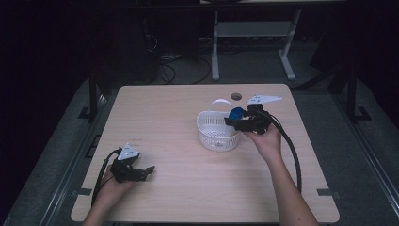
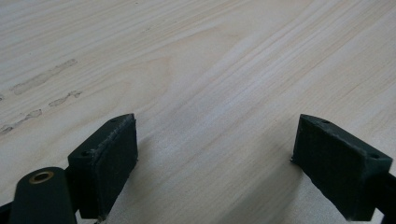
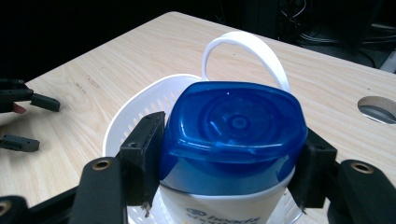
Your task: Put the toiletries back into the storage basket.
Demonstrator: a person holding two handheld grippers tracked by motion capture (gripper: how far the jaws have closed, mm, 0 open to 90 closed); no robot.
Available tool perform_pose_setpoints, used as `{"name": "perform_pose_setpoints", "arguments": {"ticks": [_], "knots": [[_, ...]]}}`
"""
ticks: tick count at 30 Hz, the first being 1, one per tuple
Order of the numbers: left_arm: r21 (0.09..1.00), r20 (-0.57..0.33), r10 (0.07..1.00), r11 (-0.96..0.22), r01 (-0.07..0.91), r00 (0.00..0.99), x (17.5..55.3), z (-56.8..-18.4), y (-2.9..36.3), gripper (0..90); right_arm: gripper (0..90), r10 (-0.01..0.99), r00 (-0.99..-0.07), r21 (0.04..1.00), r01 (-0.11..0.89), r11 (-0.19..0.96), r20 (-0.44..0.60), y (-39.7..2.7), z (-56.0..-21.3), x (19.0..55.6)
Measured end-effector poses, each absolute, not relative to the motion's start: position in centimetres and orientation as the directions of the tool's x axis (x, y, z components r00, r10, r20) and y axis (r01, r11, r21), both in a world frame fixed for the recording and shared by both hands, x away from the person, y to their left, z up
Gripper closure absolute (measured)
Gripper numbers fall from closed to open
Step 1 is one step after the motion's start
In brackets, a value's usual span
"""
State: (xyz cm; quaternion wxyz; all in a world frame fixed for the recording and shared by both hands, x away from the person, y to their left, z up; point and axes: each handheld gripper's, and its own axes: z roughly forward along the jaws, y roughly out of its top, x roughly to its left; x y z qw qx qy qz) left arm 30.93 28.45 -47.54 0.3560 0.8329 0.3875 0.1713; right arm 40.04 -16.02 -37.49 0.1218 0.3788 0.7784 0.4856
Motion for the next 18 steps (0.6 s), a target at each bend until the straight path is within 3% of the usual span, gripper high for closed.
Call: {"name": "perform_pose_setpoints", "arguments": {"ticks": [18], "knots": [[0.726,0.009,0.768,-0.445,0.524,0.64,30.93,-47.54,28.44,13.3,36.5,0.713,-0.678,0.851,0.47,0.236,0.176,-16.09,-37.91,39.94]]}}
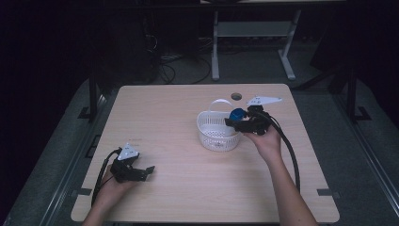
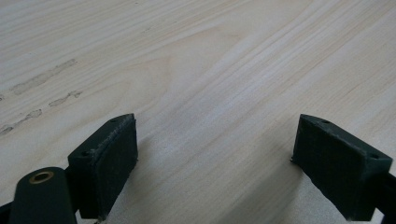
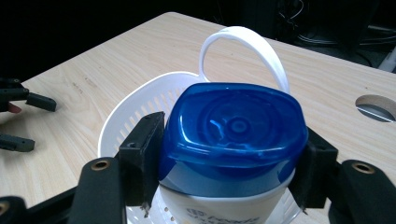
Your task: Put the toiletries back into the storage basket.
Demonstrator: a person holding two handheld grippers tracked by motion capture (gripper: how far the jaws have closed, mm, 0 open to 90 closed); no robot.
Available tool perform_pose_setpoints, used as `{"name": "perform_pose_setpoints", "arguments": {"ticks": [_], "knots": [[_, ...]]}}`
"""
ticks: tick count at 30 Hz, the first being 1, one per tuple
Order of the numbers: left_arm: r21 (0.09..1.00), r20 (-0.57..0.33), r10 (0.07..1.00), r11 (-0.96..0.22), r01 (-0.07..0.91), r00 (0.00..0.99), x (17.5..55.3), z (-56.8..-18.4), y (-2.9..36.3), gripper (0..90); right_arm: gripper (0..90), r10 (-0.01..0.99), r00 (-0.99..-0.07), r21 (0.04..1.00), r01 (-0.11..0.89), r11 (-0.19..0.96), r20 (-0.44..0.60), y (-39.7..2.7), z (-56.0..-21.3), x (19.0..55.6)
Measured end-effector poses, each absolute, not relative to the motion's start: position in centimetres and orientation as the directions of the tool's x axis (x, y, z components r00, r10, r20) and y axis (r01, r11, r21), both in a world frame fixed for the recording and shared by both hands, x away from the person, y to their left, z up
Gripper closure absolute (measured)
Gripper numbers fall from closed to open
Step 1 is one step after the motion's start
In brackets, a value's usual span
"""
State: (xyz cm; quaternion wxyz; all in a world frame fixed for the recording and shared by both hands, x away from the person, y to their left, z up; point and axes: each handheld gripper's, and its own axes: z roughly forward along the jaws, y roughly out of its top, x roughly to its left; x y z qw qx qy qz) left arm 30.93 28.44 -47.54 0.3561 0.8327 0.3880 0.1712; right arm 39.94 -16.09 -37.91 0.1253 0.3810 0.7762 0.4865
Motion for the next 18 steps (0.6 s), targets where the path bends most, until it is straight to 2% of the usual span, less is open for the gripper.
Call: {"name": "perform_pose_setpoints", "arguments": {"ticks": [7,9,18], "knots": [[0.726,0.008,0.768,-0.444,0.525,0.64,30.92,-47.54,28.44,13.3,35.1,0.711,-0.679,0.849,0.473,0.237,0.18,-16.01,-37.99,40.02],[0.726,0.007,0.768,-0.444,0.525,0.64,30.92,-47.54,28.44,13.4,31.0,0.711,-0.68,0.844,0.478,0.243,0.18,-15.87,-38.05,40.1],[0.726,0.009,0.768,-0.445,0.524,0.64,30.93,-47.54,28.44,13.4,23.2,0.71,-0.682,0.836,0.484,0.257,0.176,-15.34,-38.02,40.05]]}}
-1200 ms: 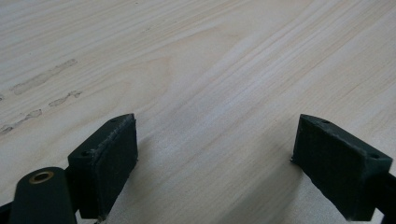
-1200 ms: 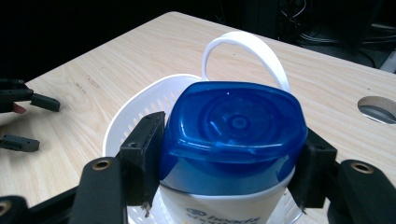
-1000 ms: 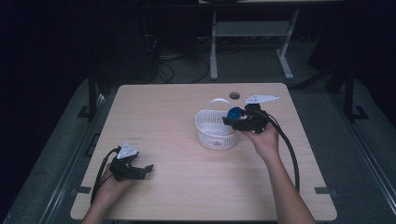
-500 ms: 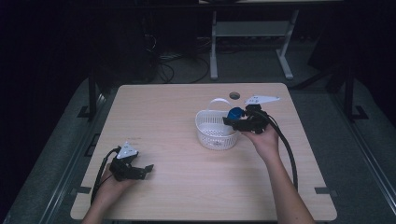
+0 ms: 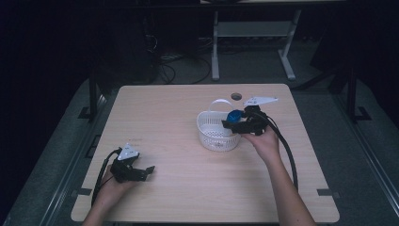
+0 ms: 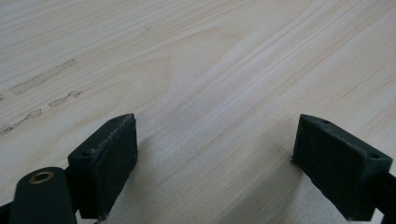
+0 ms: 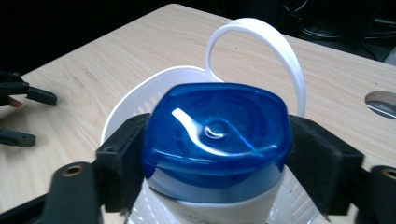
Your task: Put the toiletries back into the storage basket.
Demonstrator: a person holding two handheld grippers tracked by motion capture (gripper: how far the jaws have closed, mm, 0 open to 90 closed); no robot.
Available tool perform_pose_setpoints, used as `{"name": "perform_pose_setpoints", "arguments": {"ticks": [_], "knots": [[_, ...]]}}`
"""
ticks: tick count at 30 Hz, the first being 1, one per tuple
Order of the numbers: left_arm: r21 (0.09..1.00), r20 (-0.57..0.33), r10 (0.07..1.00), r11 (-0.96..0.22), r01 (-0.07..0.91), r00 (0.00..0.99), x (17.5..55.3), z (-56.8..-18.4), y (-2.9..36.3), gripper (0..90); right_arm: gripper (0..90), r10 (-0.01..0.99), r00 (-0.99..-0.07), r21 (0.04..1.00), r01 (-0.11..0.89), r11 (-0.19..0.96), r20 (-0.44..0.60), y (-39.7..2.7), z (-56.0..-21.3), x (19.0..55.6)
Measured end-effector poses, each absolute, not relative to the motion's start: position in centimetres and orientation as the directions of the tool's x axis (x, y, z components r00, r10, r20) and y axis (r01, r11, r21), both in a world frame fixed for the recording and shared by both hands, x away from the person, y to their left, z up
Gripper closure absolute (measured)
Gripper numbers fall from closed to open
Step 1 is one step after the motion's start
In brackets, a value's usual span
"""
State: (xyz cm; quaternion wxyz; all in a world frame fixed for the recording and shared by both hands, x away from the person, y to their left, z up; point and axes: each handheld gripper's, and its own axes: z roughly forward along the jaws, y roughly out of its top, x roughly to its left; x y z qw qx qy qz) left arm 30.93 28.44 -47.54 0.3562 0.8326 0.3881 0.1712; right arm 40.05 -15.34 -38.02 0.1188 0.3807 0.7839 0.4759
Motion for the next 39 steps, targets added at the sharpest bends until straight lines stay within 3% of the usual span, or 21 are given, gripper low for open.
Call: {"name": "perform_pose_setpoints", "arguments": {"ticks": [14,39], "knots": [[0.726,0.007,0.768,-0.444,0.525,0.64,30.9,-47.5,28.4,13.4,0.8,0.704,-0.685,0.831,0.492,0.26,0.185,-15.3,-37.4,39.5],[0.727,0.008,0.771,-0.442,0.525,0.637,30.9,-47.5,28.4,13.3,0.6,0.735,-0.664,0.825,0.488,0.285,0.139,-18.3,-36.5,35.8]]}}
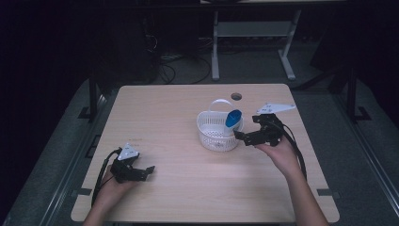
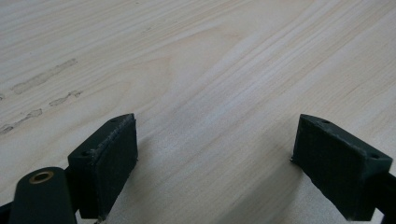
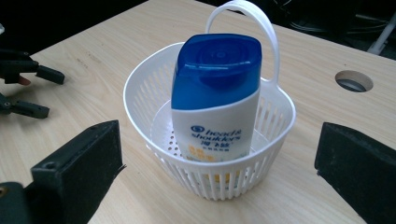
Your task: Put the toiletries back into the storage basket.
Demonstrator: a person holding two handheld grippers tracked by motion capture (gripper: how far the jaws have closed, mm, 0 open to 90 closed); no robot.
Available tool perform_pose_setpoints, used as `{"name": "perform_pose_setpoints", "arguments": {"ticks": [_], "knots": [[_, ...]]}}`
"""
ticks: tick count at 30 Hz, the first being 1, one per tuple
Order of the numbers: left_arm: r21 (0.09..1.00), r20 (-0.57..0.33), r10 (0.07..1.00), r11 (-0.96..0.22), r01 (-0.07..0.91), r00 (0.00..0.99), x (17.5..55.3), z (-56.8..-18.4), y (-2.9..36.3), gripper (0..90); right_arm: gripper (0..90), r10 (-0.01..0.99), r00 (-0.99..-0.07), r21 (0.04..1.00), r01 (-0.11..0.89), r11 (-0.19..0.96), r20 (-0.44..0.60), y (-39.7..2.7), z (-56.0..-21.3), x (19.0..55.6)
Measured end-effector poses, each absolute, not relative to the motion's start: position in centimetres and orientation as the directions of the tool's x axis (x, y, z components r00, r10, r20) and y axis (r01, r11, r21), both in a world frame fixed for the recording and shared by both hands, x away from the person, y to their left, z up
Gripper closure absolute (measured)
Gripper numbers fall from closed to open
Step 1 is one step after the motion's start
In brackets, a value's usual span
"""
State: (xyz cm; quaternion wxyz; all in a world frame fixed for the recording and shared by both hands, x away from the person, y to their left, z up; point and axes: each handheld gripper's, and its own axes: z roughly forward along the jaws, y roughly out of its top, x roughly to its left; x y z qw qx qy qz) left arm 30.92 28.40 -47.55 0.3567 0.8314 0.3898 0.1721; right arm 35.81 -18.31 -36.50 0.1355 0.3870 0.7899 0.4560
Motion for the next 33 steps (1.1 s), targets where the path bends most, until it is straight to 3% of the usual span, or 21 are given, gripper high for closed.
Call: {"name": "perform_pose_setpoints", "arguments": {"ticks": [33], "knots": [[0.727,0.008,0.771,-0.441,0.526,0.637,30.9,-47.6,28.4,13.3,0.6,0.778,-0.616,0.8,0.526,0.29,0.123,-23.7,-39.9,30.1]]}}
